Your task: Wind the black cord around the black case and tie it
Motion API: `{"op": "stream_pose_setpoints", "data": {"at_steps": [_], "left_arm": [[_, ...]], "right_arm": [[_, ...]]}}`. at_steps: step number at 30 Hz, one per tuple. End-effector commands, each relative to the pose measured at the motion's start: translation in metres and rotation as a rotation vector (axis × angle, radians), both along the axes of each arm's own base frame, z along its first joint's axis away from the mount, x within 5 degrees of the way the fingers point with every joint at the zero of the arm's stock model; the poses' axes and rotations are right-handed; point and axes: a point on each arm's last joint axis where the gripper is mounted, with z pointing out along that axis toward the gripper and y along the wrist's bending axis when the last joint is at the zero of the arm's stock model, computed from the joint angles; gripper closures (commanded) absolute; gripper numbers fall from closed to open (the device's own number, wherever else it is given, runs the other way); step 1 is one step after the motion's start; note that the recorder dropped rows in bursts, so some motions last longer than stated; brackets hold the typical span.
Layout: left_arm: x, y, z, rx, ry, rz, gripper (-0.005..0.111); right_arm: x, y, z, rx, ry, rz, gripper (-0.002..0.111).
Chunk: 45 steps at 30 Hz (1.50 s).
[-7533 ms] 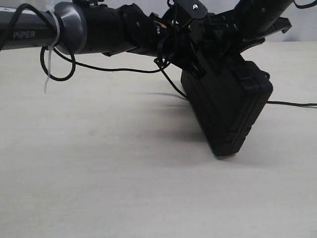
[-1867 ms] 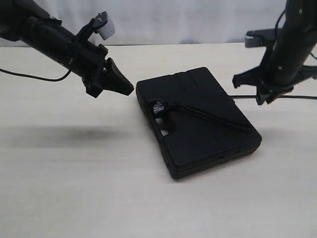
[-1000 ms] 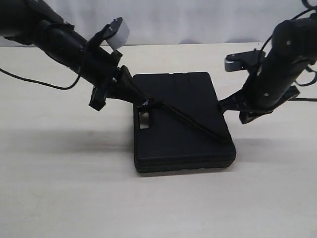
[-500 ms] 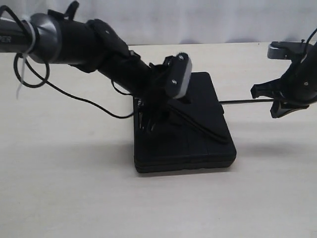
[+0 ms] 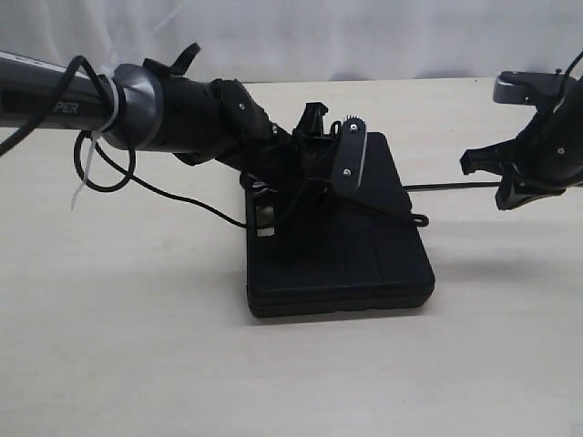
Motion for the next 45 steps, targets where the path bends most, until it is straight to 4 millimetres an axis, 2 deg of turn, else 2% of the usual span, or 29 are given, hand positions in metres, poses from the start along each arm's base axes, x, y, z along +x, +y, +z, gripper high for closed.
{"op": "stream_pose_setpoints", "data": {"at_steps": [1,8,12,16,22,29,35,38,45], "left_arm": [[0.003,0.000,0.002,-0.046,0.025,0.103,0.106],[0.006,0.002,0.006,-0.076,0.018,0.164,0.107],[0.007,0.002,0.007,-0.077,0.016,0.165,0.107],[0.007,0.002,0.007,-0.077,0.014,0.166,0.107],[0.007,0.002,0.007,-0.079,0.014,0.168,0.107],[0.007,0.002,0.007,-0.079,0.012,0.170,0.107],[0.007,0.002,0.007,-0.079,0.010,0.171,0.107],[0.007,0.002,0.007,-0.079,0.012,0.170,0.107],[0.007,0.002,0.007,-0.079,0.010,0.171,0.107]], "right_arm": [[0.012,-0.028,-0.015,0.032,-0.060,-0.171,0.098],[0.032,-0.082,-0.050,0.193,-0.193,-0.522,0.069],[0.047,-0.097,-0.065,0.220,-0.286,-0.628,0.063],[0.071,-0.104,-0.074,0.222,-0.294,-0.619,0.063],[0.095,-0.105,-0.098,0.269,-0.171,-0.592,0.063],[0.098,-0.107,-0.103,0.242,-0.149,-0.558,0.063],[0.098,-0.104,-0.135,0.246,-0.051,-0.541,0.064],[0.105,-0.093,-0.149,0.247,0.001,-0.452,0.064],[0.122,-0.061,-0.164,0.165,0.069,-0.238,0.077]]}}
